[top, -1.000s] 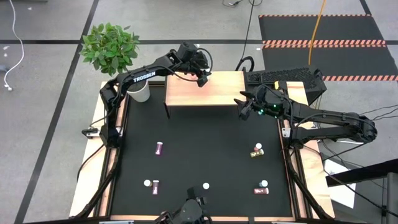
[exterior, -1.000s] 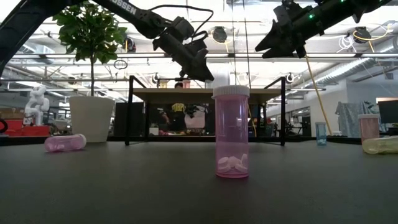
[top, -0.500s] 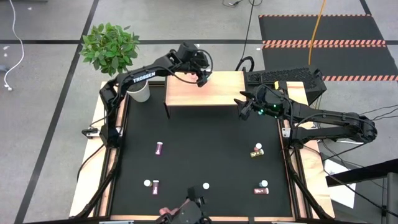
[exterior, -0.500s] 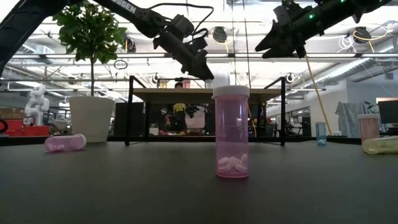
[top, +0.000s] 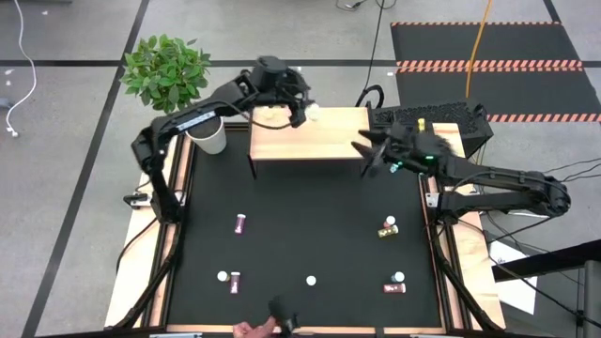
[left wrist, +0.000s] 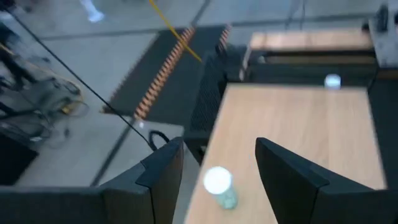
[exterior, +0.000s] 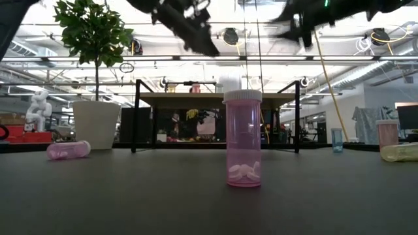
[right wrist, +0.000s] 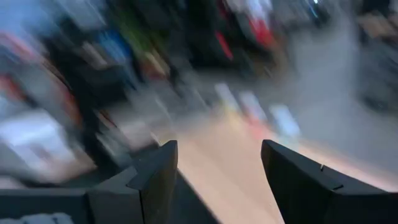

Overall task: Pick and place medicine bottles onto shelf by color
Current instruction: Put the top pink pill bottle on the shelf

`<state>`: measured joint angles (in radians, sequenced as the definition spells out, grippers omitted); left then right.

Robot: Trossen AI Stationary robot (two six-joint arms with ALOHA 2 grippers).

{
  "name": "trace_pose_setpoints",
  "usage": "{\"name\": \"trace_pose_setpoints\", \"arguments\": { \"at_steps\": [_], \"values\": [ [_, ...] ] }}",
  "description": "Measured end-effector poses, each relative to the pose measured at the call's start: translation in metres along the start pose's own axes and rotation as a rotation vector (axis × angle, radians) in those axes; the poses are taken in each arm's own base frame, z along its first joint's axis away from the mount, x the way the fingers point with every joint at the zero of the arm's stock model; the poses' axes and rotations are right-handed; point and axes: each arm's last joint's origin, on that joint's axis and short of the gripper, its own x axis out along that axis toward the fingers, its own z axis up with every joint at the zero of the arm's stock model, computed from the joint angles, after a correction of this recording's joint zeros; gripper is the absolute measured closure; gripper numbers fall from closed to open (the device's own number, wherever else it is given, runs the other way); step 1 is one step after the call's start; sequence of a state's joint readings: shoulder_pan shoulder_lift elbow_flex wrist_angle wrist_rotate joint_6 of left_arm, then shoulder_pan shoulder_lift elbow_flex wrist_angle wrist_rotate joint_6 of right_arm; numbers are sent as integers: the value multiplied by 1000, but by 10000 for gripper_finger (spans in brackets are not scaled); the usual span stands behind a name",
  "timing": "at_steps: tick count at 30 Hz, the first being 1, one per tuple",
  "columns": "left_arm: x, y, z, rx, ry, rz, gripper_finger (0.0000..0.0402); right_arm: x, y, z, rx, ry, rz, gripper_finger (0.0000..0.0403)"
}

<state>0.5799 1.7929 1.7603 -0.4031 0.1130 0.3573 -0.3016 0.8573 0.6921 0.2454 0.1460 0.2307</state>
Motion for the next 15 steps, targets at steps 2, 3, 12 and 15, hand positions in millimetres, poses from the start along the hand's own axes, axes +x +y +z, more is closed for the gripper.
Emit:
{"name": "trace_pose_setpoints", "arguments": {
  "at_steps": [2, 3, 12, 15],
  "values": [
    [-21, -1, 15, -13, -65, 20, 199, -8, 4, 18, 15, -150, 71, 176],
    [-33, -2, 22, -27, -95, 27, 199, -12, 5, 25, 18, -205, 87, 176],
    [-69, -14, 44, -182, -188, -1, 199, -9, -4, -1, 44, 68, 34, 176],
    [-68, -23, 40, -310, -129, -39, 199, -5, 1, -5, 116, 111, 129, 176]
  ]
}}
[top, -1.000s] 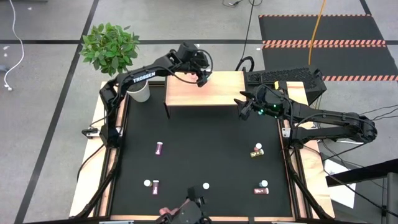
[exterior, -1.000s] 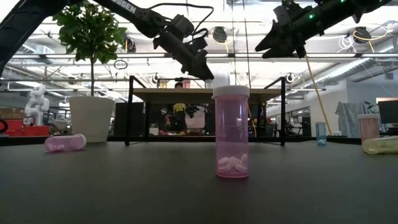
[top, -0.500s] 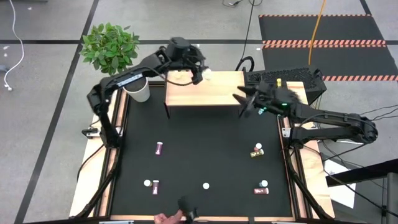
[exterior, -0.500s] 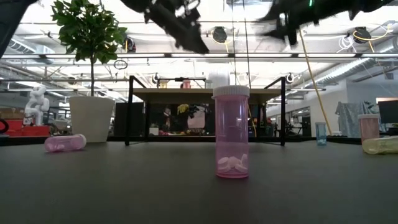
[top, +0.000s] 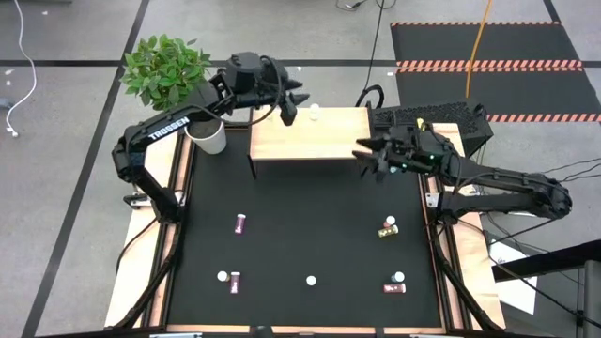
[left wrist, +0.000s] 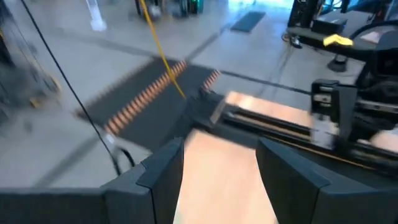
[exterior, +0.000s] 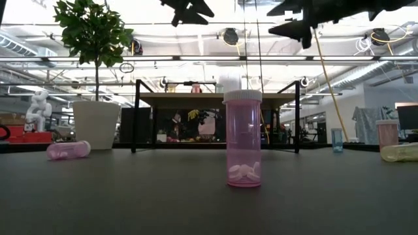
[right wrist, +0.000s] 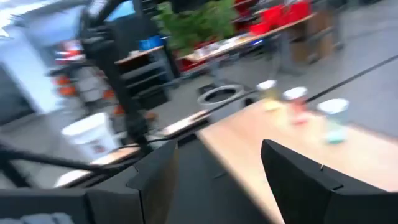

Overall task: Pick and place medicine bottles onto shelf by color
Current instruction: Put the top pink pill bottle on the shelf

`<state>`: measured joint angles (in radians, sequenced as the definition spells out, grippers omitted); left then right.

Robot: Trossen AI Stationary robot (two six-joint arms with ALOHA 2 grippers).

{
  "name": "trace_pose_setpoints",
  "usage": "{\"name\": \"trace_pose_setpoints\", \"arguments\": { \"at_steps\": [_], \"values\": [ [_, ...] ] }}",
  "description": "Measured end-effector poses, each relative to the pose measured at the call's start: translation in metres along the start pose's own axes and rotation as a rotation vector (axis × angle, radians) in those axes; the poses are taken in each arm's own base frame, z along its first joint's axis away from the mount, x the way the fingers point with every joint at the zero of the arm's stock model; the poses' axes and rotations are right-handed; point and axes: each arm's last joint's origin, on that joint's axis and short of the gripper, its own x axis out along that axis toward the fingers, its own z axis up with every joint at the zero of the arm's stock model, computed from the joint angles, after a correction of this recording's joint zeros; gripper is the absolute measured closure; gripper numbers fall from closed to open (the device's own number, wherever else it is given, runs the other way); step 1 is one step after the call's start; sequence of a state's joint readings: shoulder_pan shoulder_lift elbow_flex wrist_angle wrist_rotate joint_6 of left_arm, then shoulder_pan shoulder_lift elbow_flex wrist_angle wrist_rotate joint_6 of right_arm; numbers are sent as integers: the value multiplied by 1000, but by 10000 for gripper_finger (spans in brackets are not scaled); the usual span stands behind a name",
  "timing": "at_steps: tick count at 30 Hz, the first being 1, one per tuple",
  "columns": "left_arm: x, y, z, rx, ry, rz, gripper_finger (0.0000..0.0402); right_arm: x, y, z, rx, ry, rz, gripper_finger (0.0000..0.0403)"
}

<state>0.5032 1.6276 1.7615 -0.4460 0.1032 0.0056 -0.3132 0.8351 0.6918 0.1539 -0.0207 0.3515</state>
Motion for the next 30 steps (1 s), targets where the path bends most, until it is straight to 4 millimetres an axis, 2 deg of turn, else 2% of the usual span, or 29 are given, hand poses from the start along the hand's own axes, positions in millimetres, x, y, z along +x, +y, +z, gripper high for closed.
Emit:
{"name": "trace_pose_setpoints", "arguments": {
  "at_steps": [7, 9, 15, 19, 24, 27, 30],
  "values": [
    [-4, -40, -18, -143, 199, -81, 199, 6, 15, -17, 75, 86, 86, 176],
    [-7, -56, -23, -169, 253, -37, 199, 5, 20, -27, 83, 121, 113, 177],
    [-38, -105, -38, -199, 394, 125, 199, -1, 36, -57, 72, 145, 164, 177],
    [-60, -132, -55, -170, 524, 199, 199, -7, 40, -77, 102, 43, 102, 177],
    [-76, -148, -81, -143, 659, 317, 199, -16, 51, -89, 160, -10, 43, 177],
    [-80, -152, -107, -134, 690, 332, 199, -19, 62, -94, 175, 24, 39, 177],
    [-81, -149, -138, -196, 682, 326, 199, -22, 76, -93, 180, 57, 20, 181]
  ]
}}
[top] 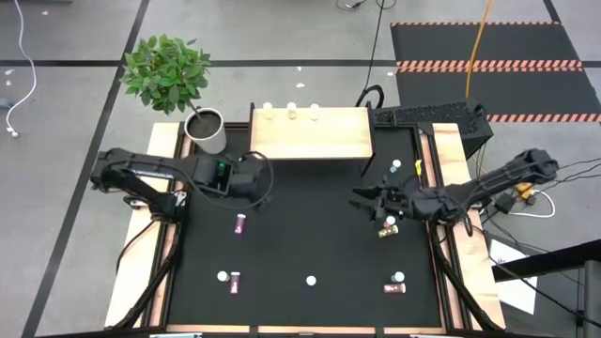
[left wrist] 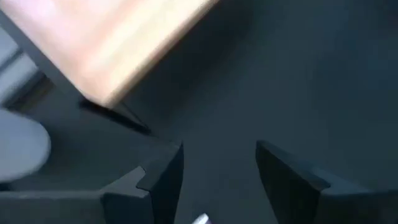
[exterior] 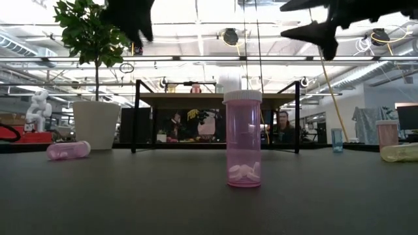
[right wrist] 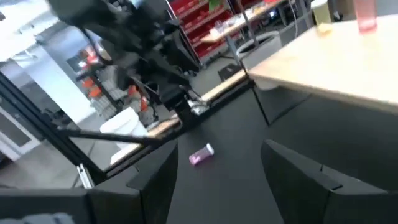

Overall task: Pick and place medicine bottles onto shelf by color
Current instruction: Put the top pink pill bottle on the shelf

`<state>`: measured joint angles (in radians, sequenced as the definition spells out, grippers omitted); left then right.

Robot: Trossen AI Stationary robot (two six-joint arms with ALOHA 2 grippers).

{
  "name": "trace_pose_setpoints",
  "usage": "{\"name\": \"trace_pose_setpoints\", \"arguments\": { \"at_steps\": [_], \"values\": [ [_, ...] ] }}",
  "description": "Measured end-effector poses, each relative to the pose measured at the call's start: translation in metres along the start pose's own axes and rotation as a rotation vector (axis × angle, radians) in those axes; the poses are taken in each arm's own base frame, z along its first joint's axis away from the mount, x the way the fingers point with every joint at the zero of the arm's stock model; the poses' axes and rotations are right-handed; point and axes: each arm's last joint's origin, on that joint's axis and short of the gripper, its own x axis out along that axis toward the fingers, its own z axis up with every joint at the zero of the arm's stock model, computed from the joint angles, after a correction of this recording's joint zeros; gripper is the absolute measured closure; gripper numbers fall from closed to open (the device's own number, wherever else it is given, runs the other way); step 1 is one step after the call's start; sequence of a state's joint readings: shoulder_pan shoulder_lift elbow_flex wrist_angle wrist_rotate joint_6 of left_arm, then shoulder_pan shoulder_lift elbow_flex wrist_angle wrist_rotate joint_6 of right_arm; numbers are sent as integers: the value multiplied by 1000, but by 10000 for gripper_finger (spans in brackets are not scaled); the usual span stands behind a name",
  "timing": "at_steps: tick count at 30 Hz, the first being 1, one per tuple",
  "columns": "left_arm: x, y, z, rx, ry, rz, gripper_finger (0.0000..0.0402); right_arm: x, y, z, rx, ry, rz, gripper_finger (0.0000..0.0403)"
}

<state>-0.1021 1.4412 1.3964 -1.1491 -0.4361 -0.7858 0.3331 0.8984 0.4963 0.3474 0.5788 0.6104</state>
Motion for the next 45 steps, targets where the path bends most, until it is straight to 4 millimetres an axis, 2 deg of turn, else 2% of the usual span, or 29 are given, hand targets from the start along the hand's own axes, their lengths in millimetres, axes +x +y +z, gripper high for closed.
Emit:
{"name": "trace_pose_setpoints", "arguments": {
  "at_steps": [3, 8, 10, 15, 18, 22, 27, 31, 38, 45],
  "values": [
    [22, 8, -27, -94, 66, -24, 199, 0, 14, -2, -10, 6, -53, 190],
    [35, 22, -68, -283, 230, -26, 199, 6, 33, -5, 42, -25, -125, 201],
    [39, 25, -83, -293, 291, -22, 199, 12, 38, -10, 74, -14, -130, 202],
    [55, 26, -111, -278, 360, 5, 199, 21, 35, -36, 145, 67, -187, 203],
    [68, 24, -120, -290, 382, -32, 199, 21, 34, -52, 199, 118, -225, 203],
    [80, 26, -126, -318, 391, -62, 199, 19, 28, -69, 254, 203, -289, 203],
    [93, 39, -130, -361, 414, -1, 192, 20, 22, -79, 296, 271, -337, 203],
    [107, 50, -129, -395, 425, -6, 171, 20, 23, -81, 299, 289, -334, 203],
    [117, 44, -117, -419, 381, -189, 139, 20, 23, -79, 303, 288, -328, 203],
    [136, 49, -121, -431, 442, -66, 149, 20, 23, -80, 307, 314, -320, 203]
  ]
}}
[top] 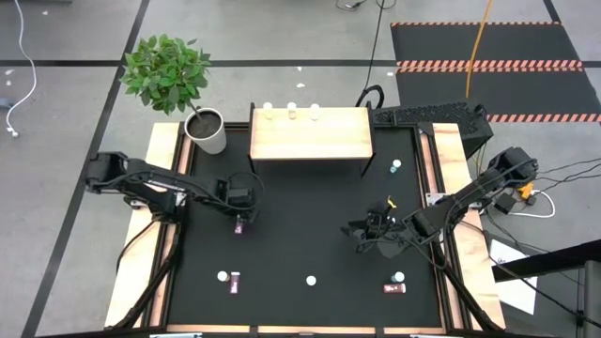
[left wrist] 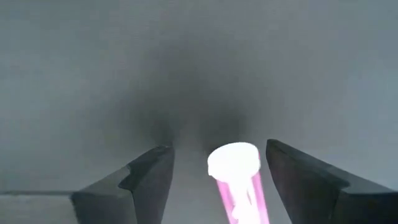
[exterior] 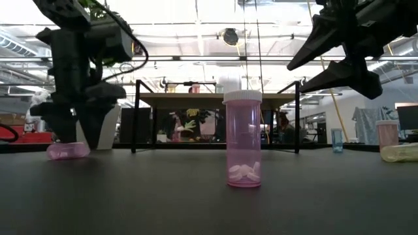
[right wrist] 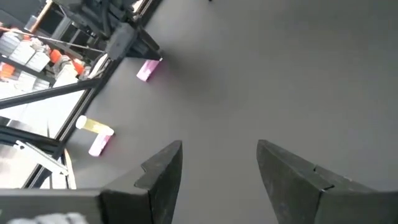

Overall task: Pick and place medicine bottles onto shelf by color
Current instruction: Put the top pink pill bottle on the shelf

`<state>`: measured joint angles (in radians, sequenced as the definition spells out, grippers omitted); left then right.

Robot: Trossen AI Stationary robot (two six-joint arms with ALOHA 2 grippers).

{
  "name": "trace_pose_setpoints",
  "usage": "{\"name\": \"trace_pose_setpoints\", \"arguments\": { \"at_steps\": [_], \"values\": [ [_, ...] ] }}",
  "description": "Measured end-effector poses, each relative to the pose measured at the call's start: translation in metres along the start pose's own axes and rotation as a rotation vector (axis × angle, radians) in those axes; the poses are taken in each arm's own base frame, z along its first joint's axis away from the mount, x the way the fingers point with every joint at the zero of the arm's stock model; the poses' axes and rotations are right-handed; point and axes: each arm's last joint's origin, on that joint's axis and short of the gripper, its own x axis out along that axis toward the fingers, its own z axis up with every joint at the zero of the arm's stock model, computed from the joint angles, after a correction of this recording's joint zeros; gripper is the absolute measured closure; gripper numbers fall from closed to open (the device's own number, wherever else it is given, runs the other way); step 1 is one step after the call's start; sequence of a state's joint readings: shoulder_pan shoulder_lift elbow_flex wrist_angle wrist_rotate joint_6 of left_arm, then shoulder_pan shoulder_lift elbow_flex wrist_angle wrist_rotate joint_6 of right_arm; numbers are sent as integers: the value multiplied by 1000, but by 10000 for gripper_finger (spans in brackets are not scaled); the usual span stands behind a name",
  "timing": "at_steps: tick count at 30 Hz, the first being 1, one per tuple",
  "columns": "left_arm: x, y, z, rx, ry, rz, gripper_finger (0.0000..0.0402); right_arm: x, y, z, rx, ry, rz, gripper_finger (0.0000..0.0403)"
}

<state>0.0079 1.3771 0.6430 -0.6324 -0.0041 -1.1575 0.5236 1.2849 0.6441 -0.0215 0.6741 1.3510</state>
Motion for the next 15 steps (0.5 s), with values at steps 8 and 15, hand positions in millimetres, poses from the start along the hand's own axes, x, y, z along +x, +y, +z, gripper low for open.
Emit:
{"name": "trace_pose_setpoints", "arguments": {
  "at_steps": [8, 15],
  "values": [
    [10, -3, -1, 7, 37, 32, 196, 0, 0, -2, -5, 52, 5, 203],
    [10, -1, -1, 4, 38, 34, 257, -3, 1, 1, 5, 47, 20, 203]
  ]
}}
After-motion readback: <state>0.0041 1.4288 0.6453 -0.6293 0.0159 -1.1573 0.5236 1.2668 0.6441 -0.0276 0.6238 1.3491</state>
